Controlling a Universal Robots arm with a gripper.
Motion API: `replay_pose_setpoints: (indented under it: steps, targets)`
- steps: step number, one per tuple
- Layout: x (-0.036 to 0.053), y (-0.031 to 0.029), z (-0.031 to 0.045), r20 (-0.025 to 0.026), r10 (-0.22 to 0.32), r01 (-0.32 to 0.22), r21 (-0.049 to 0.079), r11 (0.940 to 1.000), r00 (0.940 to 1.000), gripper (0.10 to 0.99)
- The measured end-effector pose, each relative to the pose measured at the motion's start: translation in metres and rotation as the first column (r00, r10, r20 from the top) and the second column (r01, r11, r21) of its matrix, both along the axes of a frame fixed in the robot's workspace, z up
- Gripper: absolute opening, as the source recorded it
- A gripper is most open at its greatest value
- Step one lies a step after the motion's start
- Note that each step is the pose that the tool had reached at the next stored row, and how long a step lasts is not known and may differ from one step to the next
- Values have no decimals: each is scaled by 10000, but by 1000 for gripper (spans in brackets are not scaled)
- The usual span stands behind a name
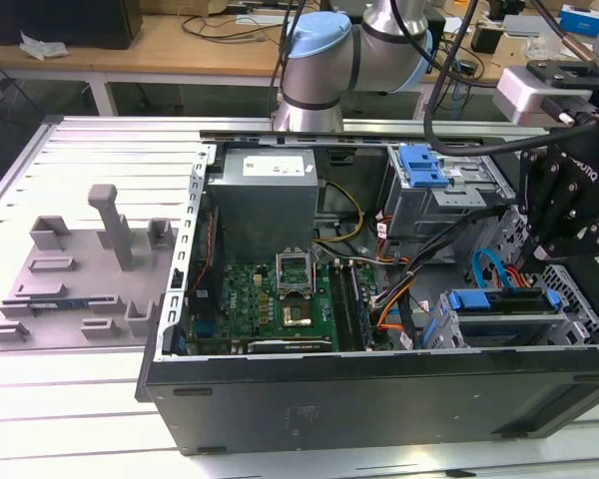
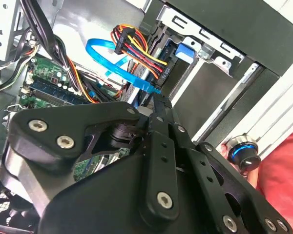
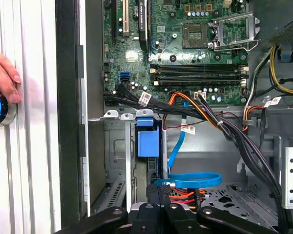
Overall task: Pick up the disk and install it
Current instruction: 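Insert the second disk wire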
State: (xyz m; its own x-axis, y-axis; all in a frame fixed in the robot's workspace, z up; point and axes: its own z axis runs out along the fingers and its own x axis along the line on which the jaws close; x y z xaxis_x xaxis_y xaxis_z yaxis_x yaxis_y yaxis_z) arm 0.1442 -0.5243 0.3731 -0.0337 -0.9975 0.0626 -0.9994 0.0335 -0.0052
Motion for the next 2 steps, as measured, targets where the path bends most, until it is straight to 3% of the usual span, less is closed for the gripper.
replay_pose_setpoints:
  steps: [2]
  targets:
    - [0, 0, 0, 0, 0, 0, 0, 10000, 10000, 106]
